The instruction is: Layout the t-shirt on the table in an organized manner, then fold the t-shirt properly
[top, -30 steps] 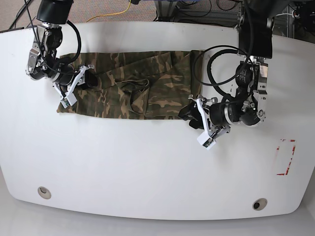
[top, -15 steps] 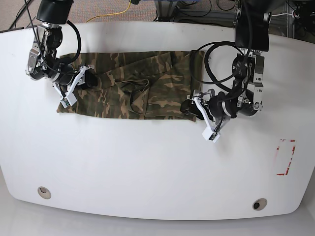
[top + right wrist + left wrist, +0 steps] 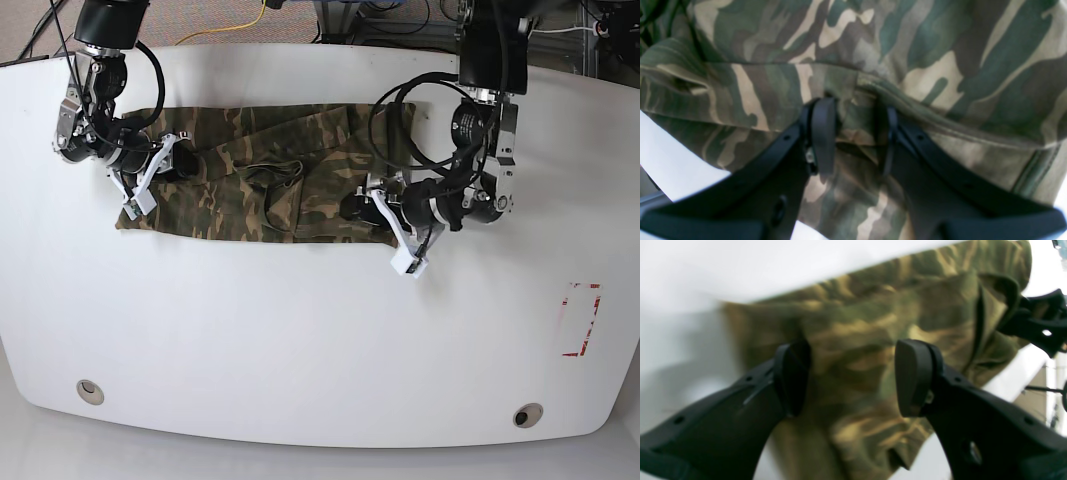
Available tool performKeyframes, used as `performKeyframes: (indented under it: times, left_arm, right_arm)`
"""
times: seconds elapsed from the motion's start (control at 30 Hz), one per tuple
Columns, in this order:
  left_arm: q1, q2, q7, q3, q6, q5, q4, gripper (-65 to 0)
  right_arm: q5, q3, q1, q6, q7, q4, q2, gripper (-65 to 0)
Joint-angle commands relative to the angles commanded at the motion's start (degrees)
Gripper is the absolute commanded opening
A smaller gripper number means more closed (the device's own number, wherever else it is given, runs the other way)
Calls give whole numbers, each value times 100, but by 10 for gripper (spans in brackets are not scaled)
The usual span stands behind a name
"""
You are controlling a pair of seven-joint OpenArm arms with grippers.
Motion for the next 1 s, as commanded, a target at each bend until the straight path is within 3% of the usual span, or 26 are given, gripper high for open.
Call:
performKeyframes:
  times: [0.3,0.73,1.0]
  left_arm:
    - [114,70,9,18,0,-44,35,-271]
    - [114,97,132,26,0,-1073,44,-271]
    - [70,79,141,703,-9,-1547,44,-271]
  right_arm:
    - [0,0,0,0,0,0,0,-463]
    - [0,0,-9,0,0,0,0,-463]
    - [0,0,-9,0,0,0,0,-463]
